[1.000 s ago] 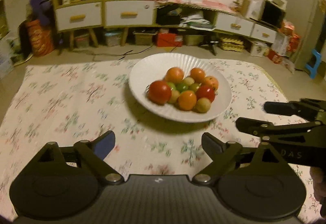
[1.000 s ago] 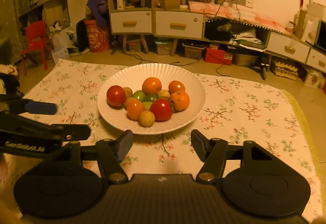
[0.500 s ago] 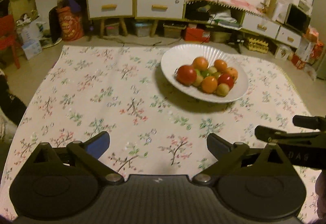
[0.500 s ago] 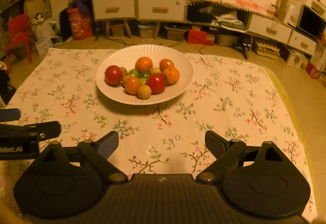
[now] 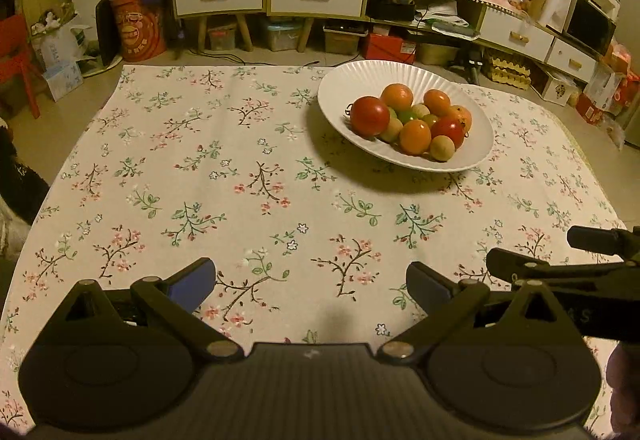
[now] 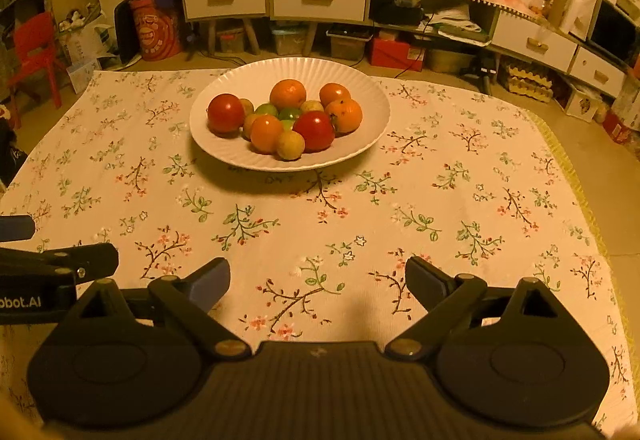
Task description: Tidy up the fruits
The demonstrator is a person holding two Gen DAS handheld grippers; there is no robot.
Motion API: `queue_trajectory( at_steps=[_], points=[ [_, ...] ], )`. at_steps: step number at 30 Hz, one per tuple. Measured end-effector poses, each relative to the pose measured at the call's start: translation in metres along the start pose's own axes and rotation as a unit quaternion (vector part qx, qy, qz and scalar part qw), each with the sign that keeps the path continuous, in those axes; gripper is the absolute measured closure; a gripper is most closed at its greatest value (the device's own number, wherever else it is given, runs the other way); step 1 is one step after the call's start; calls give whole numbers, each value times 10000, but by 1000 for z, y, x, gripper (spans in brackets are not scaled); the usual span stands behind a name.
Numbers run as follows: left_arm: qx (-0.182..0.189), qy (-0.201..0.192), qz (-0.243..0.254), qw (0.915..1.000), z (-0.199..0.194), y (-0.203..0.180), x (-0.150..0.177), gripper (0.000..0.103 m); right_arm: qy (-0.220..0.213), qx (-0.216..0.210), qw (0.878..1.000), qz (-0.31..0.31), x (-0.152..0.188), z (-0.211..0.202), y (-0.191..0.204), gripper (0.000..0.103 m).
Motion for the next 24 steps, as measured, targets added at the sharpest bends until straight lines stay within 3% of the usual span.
queue_trajectory(
  at_steps=[24],
  points=[
    [-3, 6, 93, 10000, -1, -6, 2, 3, -46, -23, 10000, 9, 0, -3, 0, 7]
  ],
)
Point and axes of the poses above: each gripper's, at about its wrist camera, not at the fingertips, and z roughly the way its jaws point, y to its left, x to its underside, the point moved 2 cm from there along z, roughly the way its jaws point, and after that the axes turned 12 degrees about z, right-handed, at the moved point
